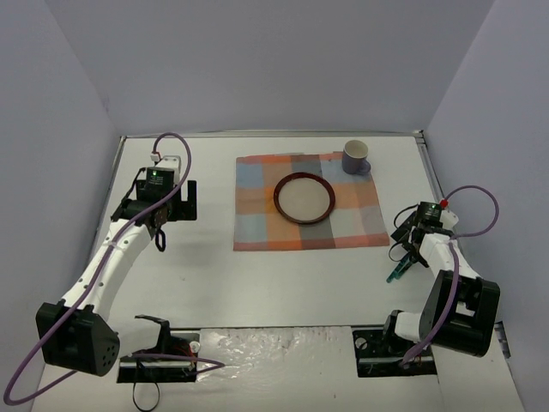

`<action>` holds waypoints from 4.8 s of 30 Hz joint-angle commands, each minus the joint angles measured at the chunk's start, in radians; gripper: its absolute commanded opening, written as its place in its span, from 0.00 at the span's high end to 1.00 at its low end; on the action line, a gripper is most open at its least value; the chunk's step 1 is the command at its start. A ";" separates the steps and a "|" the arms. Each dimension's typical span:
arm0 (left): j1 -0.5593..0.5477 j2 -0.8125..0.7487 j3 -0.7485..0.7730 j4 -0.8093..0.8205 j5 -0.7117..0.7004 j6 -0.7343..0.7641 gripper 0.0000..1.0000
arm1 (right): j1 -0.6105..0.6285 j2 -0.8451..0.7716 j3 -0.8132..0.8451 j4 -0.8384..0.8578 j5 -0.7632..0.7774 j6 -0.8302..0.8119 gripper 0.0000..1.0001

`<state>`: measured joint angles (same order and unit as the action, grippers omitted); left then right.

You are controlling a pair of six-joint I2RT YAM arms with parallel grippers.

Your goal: Set the dinner table for one person

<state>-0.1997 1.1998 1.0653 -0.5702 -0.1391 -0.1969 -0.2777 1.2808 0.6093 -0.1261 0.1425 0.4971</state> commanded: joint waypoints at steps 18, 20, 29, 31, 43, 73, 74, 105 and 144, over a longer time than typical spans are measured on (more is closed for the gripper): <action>-0.006 0.027 -0.015 0.084 -0.057 -0.015 0.03 | -0.003 0.062 0.004 0.043 -0.003 0.029 0.50; -0.006 0.024 -0.014 0.082 -0.057 -0.016 0.03 | -0.003 0.072 0.004 0.047 -0.010 0.031 0.51; -0.006 0.016 -0.013 0.081 -0.059 -0.014 0.03 | -0.003 0.111 0.009 0.048 -0.025 0.040 0.58; -0.006 0.012 -0.013 0.081 -0.059 -0.013 0.03 | -0.003 0.122 0.009 0.049 -0.028 0.040 0.58; -0.006 0.002 -0.013 0.081 -0.062 -0.015 0.03 | -0.005 0.203 0.026 0.042 -0.011 0.050 0.72; -0.004 -0.051 0.000 0.058 -0.077 -0.014 0.03 | 0.460 0.080 0.573 -0.166 0.144 -0.027 1.00; -0.004 -0.053 0.000 0.057 -0.080 -0.014 0.03 | 0.497 0.098 0.601 -0.173 0.140 -0.019 1.00; 0.002 -0.055 0.001 0.043 -0.134 -0.033 0.03 | 1.031 0.965 1.291 -0.220 0.111 0.154 1.00; 0.002 -0.051 0.002 0.041 -0.119 -0.033 0.03 | 1.037 1.066 1.340 -0.219 0.094 0.140 1.00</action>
<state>-0.2016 1.1667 1.0321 -0.5492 -0.2520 -0.2180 0.7536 2.3554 1.9095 -0.3561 0.2268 0.6323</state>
